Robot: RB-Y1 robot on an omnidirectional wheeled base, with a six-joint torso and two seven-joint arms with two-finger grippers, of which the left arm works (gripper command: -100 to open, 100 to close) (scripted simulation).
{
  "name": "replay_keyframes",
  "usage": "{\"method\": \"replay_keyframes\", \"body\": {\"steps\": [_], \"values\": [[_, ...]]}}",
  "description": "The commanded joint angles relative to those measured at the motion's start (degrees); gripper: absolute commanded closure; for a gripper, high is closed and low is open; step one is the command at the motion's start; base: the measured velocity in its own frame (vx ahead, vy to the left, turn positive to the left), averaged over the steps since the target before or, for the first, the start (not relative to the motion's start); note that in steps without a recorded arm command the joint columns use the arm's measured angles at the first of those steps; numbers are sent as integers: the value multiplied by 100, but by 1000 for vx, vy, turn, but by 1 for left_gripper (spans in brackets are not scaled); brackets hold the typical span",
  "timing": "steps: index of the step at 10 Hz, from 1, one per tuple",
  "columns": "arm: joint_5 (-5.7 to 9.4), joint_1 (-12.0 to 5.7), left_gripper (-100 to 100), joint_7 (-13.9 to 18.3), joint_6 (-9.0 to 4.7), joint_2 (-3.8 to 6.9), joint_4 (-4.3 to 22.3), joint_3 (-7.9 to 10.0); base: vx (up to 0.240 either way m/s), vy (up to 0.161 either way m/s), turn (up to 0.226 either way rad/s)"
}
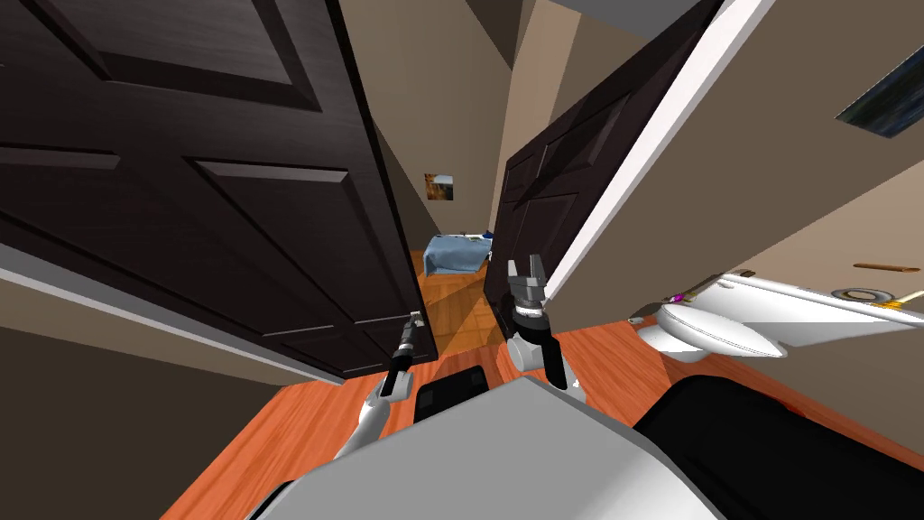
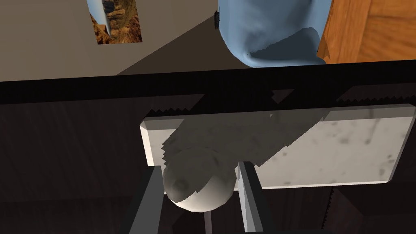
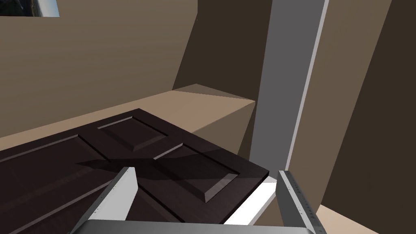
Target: Push the door open
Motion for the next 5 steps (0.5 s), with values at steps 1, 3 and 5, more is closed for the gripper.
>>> {"method": "replay_keyframes", "body": {"steps": [1, 3, 5], "values": [[0, 5, 100, 2, -8, -2, -1, -1, -9, 2, 1], [0, 5, 100, 2, -8, -2, -1, -1, 0, 0, 0], [47, 9, 100, -34, 5, 52, 19, 89, 131, -45, 28]]}}
